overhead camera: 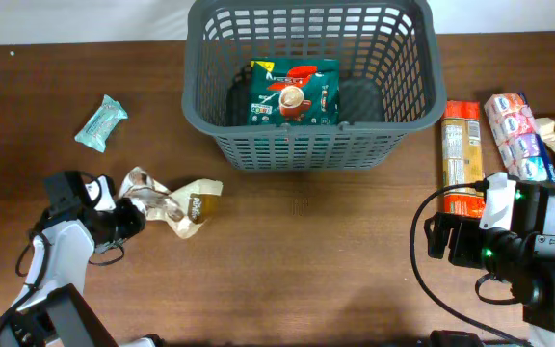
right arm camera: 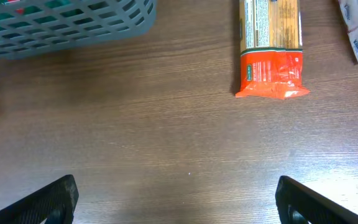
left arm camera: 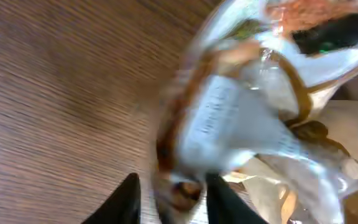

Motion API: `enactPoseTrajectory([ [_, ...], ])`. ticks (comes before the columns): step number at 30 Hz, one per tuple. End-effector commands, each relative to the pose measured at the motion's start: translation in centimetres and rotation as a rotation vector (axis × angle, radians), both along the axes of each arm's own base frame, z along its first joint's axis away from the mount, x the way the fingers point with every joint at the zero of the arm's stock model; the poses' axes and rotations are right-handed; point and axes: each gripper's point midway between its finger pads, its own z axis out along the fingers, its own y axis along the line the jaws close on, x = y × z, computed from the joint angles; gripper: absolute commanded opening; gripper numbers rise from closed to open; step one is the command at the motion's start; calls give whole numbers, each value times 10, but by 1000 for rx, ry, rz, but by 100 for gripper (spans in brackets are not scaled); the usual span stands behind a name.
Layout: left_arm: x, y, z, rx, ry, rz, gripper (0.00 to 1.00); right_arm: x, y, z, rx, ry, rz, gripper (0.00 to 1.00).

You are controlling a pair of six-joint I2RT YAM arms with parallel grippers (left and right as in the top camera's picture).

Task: Pack container

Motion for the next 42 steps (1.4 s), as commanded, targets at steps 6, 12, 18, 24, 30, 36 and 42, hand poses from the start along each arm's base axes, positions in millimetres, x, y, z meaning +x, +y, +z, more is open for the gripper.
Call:
enactPoseTrajectory([
  [6, 4, -1, 42, 31, -112, 2, 45, 1, 4, 5, 9, -14, 15, 99],
  [12, -9, -1, 63, 53, -130, 59, 48, 1, 4, 5, 10, -14, 15, 99],
  [18, -16, -3, 70, -13, -111, 222, 47, 1, 4, 5, 10, -14, 15, 99],
  [24, 0, -9, 74, 17, -141, 282, 46, 1, 4, 5, 10, -14, 15, 99],
  [30, 11, -20, 63, 38, -115, 346, 46, 1, 4, 4, 11, -13, 15, 99],
  [36, 18, -32, 33, -40, -19, 466, 50, -2, 4, 3, 12, 0, 15, 99],
  [42, 33, -47, 20, -88, -14, 522, 49, -2, 4, 3, 13, 2, 15, 99],
])
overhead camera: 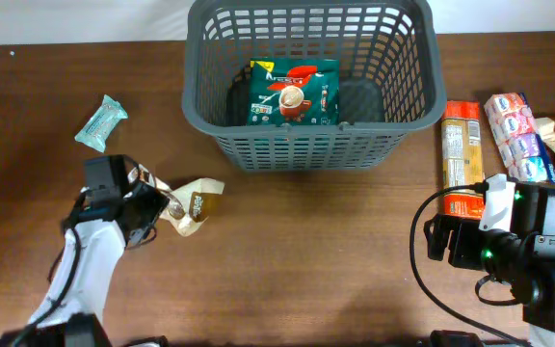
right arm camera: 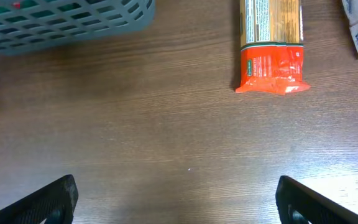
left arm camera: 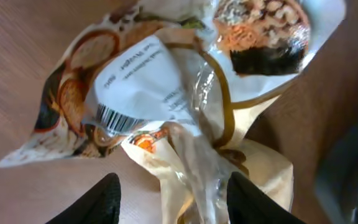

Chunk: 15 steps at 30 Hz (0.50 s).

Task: Pack container

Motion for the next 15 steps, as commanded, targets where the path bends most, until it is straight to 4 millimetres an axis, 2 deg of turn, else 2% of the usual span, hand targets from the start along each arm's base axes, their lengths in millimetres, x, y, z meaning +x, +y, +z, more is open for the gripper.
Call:
enactPoseTrajectory([
  [1, 9, -6, -3, -32, -6, 89, 50, 1, 4, 5, 14, -13, 17, 99],
  [6, 16, -6, -6, -58, -16, 145, 52, 1, 10, 5, 42, -16, 33, 99],
  [14, 11, -7, -22, -60, 40, 148, 54, 1, 10, 5, 43, -16, 33, 99],
  [15, 10, -7, -23, -60, 44, 148, 57, 1, 10, 5, 43, -16, 33, 99],
])
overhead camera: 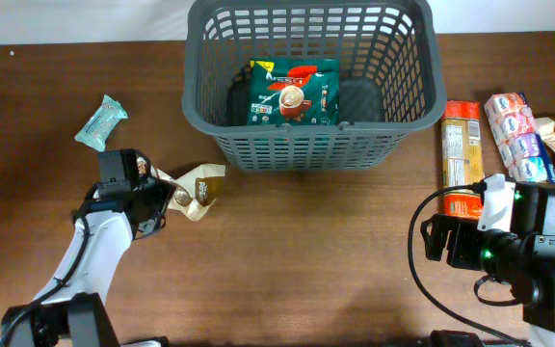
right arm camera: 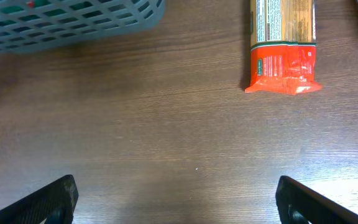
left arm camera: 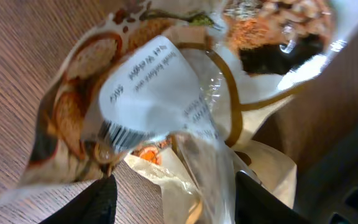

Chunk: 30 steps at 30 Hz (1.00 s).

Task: Pack container

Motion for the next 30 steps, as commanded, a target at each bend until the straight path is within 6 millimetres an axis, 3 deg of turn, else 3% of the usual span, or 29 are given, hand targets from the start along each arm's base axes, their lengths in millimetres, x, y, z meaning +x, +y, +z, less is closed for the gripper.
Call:
enactPoseTrajectory([
  [1, -6, 2, -15, 6, 59, 25, 57, 1, 4, 5, 14, -13, 17, 99],
  [12, -9, 15, -18, 75, 76, 55, 58, 1, 4, 5, 14, -13, 16, 99],
  [15, -9, 17, -23, 82, 88, 59, 47, 1, 4, 5, 14, -13, 16, 99],
  [17, -8, 17, -29, 78, 100, 58, 47, 0, 6, 5, 20, -11, 20, 99],
  [27, -6, 9, -59, 32, 147, 39, 59, -4, 8, 2, 31, 7, 25, 99],
  [29, -5, 9, -59, 30, 143, 38, 57, -4, 8, 2, 31, 7, 25, 99],
  [30, -4, 9, -59, 29, 140, 38, 48, -4, 8, 2, 31, 7, 25, 99],
])
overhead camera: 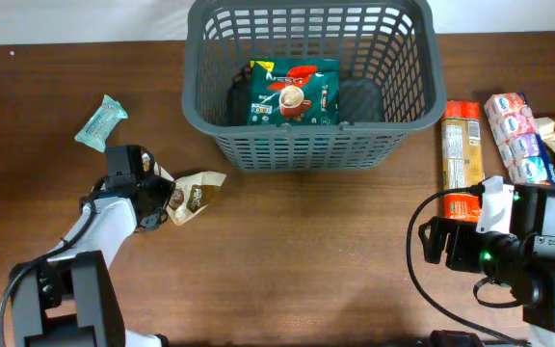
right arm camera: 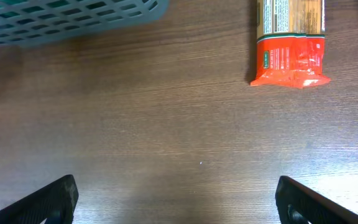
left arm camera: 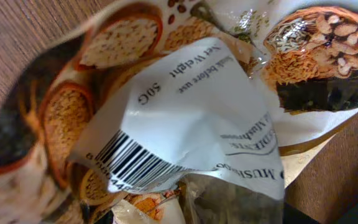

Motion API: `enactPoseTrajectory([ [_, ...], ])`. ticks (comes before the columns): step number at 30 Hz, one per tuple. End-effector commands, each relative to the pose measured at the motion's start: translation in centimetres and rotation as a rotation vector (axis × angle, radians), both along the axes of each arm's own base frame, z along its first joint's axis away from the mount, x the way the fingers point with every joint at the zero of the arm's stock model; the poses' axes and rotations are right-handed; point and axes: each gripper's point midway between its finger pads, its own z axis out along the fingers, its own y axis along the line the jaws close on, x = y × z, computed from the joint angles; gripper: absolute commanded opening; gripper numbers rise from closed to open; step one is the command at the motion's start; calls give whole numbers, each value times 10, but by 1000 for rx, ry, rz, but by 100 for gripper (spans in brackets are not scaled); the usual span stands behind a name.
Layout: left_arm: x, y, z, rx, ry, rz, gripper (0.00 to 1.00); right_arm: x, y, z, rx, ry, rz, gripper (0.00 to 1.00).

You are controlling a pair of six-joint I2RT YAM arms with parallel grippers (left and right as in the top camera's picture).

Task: Pack container
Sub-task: 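Lift the snack pouch with the left gripper toward the basket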

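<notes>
A grey mesh basket (overhead camera: 306, 145) stands at the back centre with a green coffee packet (overhead camera: 295, 93) lying in it. Left of the basket's front, my left gripper (overhead camera: 150, 198) is shut on a crumpled brown-and-white snack bag (overhead camera: 193, 193). In the left wrist view that snack bag (left arm camera: 191, 118) fills the frame, barcode label up, and hides most of the left gripper (left arm camera: 191, 214). My right gripper (right arm camera: 179, 202) stands wide open over bare wood at the front right, below an orange pasta pack (right arm camera: 291, 43).
A teal packet (overhead camera: 101, 122) lies at the far left. Right of the basket lie the pasta pack (overhead camera: 462, 154), a tissue pack (overhead camera: 519, 135) and a brown bag. The basket's front wall (right arm camera: 73, 12) shows at the top of the right wrist view.
The snack bag now sits closer to the left wrist camera and fills its view. The left arm has shifted a little. The right gripper has shifted slightly, still open.
First my left gripper was at the crumpled snack bag at the front left of the table. At the two later moments gripper and bag stood further back and right, nearer the basket. Now they are by its front left corner. The right gripper stayed open.
</notes>
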Motion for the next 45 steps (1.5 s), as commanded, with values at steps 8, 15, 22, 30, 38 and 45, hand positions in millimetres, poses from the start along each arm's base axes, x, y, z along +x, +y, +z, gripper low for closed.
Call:
enactPoseTrajectory([
  [8, -15, -8, -24, -29, 79, -36, 2, 1, 4, 5, 13, -14, 16, 99],
  [15, 12, -10, 14, 37, 23, -279, 2, 1, 4, 5, 12, -14, 16, 99],
  [22, 46, 1, 105, 173, -54, -430, 2, 1, 4, 5, 12, -15, 16, 99],
  [30, 78, 5, 242, 355, -244, -601, 2, 4, 4, 7, 11, -31, 16, 99],
  [38, 101, -28, 373, 553, -582, -813, 2, 9, 3, 9, 9, -51, 16, 99],
  [45, 108, -99, 418, 693, -800, -1090, 2, 9, 3, 9, 9, -51, 16, 99],
])
